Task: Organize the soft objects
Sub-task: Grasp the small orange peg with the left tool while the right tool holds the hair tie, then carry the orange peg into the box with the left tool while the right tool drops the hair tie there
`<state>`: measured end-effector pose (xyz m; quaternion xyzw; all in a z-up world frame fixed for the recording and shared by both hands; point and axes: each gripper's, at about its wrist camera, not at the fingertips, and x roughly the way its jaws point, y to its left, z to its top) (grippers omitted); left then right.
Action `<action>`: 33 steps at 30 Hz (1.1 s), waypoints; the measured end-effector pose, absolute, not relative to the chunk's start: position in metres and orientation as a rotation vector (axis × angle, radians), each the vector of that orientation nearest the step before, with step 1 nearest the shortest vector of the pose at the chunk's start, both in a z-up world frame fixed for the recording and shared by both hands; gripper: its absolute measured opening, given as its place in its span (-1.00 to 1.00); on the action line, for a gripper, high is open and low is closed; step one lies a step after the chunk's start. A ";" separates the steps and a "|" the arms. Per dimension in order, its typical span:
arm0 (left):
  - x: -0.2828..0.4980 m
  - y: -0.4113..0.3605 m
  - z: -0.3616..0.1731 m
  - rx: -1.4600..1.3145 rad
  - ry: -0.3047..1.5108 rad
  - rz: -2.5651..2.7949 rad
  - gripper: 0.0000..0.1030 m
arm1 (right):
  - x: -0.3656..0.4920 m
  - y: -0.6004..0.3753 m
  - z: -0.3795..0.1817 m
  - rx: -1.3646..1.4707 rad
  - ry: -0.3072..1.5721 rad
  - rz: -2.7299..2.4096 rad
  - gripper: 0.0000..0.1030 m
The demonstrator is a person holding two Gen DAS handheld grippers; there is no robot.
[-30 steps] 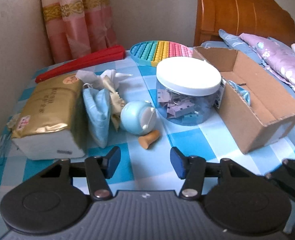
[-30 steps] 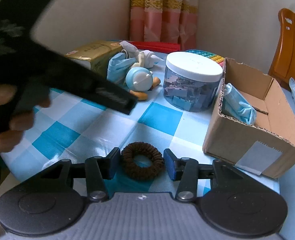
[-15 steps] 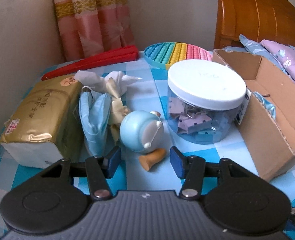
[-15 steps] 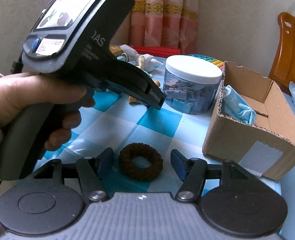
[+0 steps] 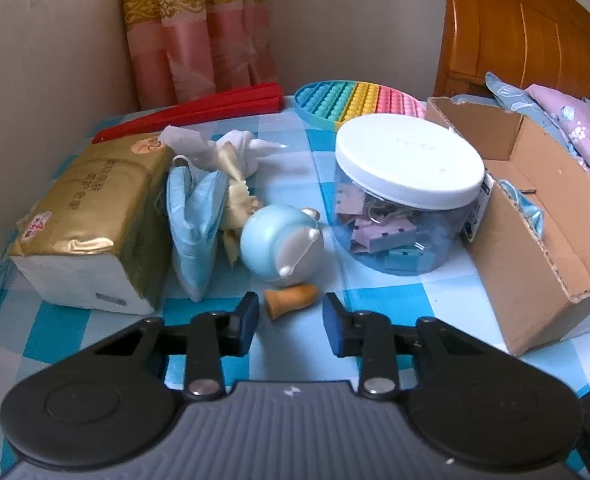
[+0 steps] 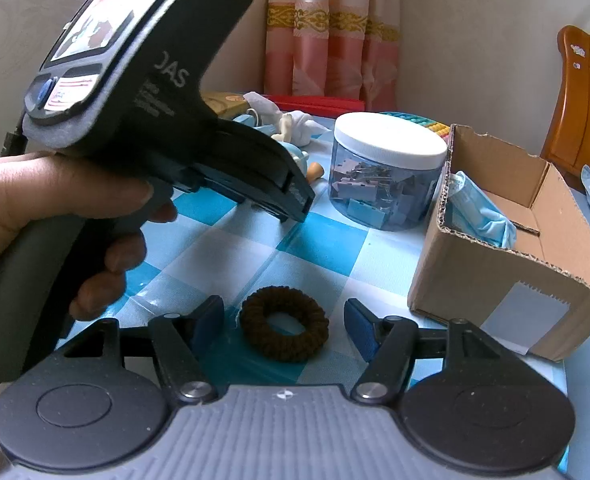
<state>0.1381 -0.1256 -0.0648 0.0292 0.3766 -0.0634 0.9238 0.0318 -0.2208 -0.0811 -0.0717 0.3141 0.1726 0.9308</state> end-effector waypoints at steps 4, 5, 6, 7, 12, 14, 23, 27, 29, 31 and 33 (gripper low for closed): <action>0.140 -0.127 -0.065 0.035 0.775 -0.123 -0.35 | 0.033 -0.221 -0.082 -0.142 0.643 0.357 0.38; 0.141 -0.127 -0.066 0.032 0.772 -0.119 -0.35 | 0.033 -0.222 -0.082 -0.140 0.642 0.360 0.38; 0.142 -0.126 -0.066 0.027 0.771 -0.116 -0.36 | 0.033 -0.222 -0.082 -0.140 0.641 0.361 0.37; 0.142 -0.126 -0.066 0.025 0.770 -0.114 -0.39 | 0.032 -0.222 -0.081 -0.141 0.640 0.364 0.36; 0.144 -0.124 -0.066 0.026 0.770 -0.118 -0.46 | 0.031 -0.220 -0.080 -0.141 0.641 0.389 0.11; 0.144 -0.124 -0.066 0.026 0.772 -0.121 -0.47 | 0.030 -0.219 -0.079 -0.141 0.641 0.399 0.00; 0.136 -0.117 -0.060 0.033 0.793 -0.153 -0.50 | 0.030 -0.218 -0.076 -0.153 0.649 0.395 -0.08; 0.128 -0.110 -0.055 0.053 0.806 -0.175 -0.50 | 0.029 -0.222 -0.071 -0.140 0.654 0.397 -0.08; 0.122 -0.106 -0.050 0.072 0.809 -0.185 -0.50 | 0.027 -0.224 -0.067 -0.141 0.649 0.397 -0.08; 0.116 -0.103 -0.046 0.090 0.811 -0.201 -0.50 | 0.026 -0.226 -0.062 -0.138 0.648 0.398 -0.08; 0.108 -0.101 -0.040 0.106 0.814 -0.222 -0.50 | 0.024 -0.228 -0.057 -0.138 0.641 0.401 -0.08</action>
